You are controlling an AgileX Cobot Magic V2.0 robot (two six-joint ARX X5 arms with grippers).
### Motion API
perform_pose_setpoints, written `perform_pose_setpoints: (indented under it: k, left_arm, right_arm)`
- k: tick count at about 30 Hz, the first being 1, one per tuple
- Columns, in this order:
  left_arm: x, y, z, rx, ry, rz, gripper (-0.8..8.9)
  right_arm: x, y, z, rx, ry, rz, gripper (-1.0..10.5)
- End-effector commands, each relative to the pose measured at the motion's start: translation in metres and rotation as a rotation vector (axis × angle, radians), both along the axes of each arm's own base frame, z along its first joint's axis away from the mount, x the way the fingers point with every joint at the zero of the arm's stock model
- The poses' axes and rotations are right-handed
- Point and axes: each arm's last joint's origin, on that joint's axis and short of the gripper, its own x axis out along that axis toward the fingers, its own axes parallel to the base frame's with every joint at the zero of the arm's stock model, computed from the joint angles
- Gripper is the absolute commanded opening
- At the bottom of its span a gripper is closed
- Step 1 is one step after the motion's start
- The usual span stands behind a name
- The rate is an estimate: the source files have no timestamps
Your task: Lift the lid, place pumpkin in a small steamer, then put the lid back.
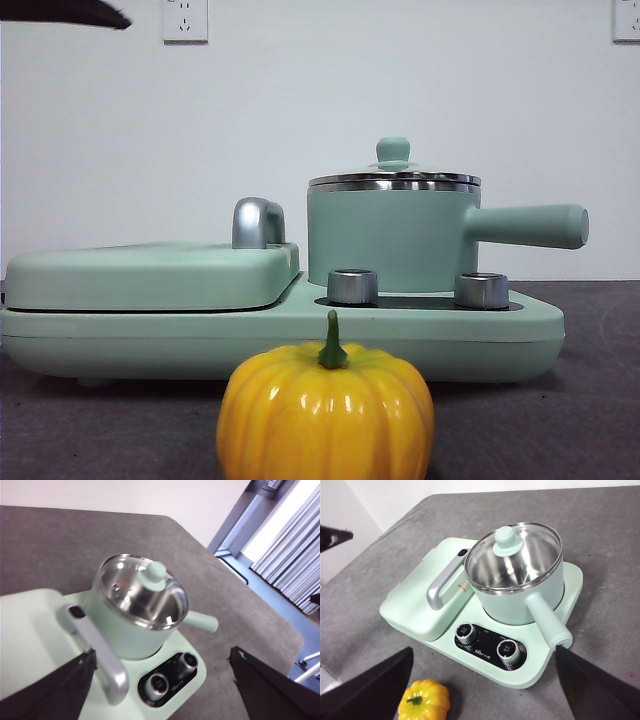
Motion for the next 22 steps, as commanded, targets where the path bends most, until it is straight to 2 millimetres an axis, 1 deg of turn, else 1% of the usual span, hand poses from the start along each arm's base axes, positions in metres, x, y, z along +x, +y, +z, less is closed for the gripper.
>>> perform_pose_setpoints:
  k: [1,6,10,14,18,22]
  left_arm:
    - [0.011,-0.009,0.014,-0.005,-0.009,-0.028,4.38]
    - [0.037,-0.033,0.028,0.022,0.008,-0.092,4.38]
    - [0.062,-0.061,0.037,0.096,0.029,-0.166,4.38]
    - [0.087,-0.093,0.043,0.213,0.024,-0.219,4.38]
    - [0.11,-0.122,0.042,0.327,0.013,-0.218,4.38]
    - [0.13,-0.15,0.033,0.384,0.004,-0.183,4.38]
  right_arm:
    - [-0.001,0.0,0.005,-0.004,-0.023,0.007,4.5]
    - [-0.001,0.0,0.005,-0.001,-0.023,0.012,4.5]
    - [-0.001,0.0,0.005,-0.001,-0.023,0.012,4.5]
    - [-0.001,0.0,0.005,0.0,-0.023,0.015,4.5]
    - [-0.001,0.001,0.005,0.009,-0.023,0.031,4.5]
    - [-0.001,0.001,0.005,0.009,-0.024,0.031,4.5]
